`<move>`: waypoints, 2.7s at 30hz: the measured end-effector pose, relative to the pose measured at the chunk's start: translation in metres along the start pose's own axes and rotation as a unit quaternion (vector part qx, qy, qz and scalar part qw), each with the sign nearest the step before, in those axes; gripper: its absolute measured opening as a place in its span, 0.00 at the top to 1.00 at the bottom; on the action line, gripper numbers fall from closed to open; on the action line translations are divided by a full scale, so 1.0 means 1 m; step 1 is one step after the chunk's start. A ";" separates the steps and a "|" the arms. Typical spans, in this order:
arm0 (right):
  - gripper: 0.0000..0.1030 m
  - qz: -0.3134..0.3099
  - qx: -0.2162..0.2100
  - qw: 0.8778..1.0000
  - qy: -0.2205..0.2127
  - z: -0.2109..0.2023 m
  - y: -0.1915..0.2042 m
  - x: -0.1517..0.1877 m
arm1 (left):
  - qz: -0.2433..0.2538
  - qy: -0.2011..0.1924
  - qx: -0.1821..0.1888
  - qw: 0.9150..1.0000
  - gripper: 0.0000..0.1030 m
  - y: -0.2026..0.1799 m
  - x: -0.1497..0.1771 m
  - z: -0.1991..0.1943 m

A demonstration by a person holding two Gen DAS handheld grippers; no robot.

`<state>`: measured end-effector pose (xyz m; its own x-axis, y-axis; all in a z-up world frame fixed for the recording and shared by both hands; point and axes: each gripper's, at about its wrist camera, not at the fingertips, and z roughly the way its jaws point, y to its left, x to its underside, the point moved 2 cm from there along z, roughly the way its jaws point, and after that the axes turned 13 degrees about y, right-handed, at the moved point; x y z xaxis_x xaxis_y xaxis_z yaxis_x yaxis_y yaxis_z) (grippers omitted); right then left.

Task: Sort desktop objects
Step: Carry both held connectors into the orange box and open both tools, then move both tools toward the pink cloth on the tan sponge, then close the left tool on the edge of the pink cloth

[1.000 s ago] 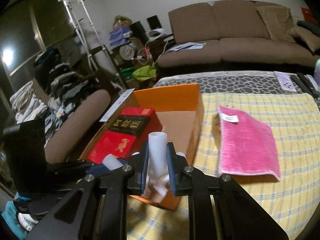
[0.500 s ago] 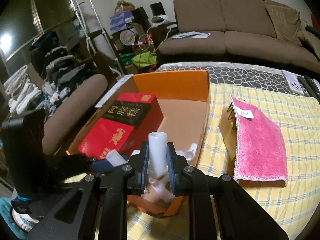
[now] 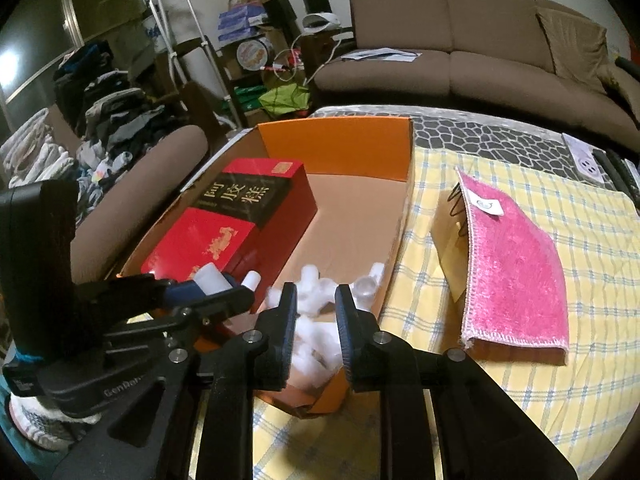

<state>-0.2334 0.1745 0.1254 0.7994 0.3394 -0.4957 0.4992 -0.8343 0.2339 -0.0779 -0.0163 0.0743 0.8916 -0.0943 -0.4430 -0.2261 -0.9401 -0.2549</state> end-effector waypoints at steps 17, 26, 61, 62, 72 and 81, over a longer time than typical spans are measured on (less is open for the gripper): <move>0.21 0.035 0.004 0.998 -0.052 -0.031 -0.027 -0.001 | -0.025 -0.036 0.013 0.999 0.30 0.006 -0.004 -0.014; 0.10 0.059 0.037 0.996 -0.056 -0.040 -0.052 0.006 | -0.012 -0.046 0.022 0.999 0.07 -0.012 -0.008 -0.018; 0.08 0.200 0.052 0.976 -0.071 -0.096 -0.186 0.054 | 0.102 -0.015 0.087 0.991 0.06 -0.150 -0.042 0.017; 0.08 0.203 0.051 0.975 -0.071 -0.096 -0.189 0.055 | 0.100 -0.009 0.089 0.991 0.06 -0.152 -0.044 0.022; 0.08 0.219 0.045 0.972 -0.075 -0.102 -0.206 0.062 | 0.105 0.010 0.070 0.992 0.22 -0.170 -0.054 0.048; 0.08 0.225 0.044 0.971 -0.069 -0.100 -0.211 0.064 | 0.074 0.027 0.054 0.995 0.34 -0.168 -0.062 0.072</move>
<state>-0.2540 0.4159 0.1279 0.8745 -0.1243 -0.4689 0.0742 -0.9209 0.3826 -0.1231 0.1705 0.0829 0.8647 -0.2500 -0.4357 -0.3949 -0.8743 -0.2822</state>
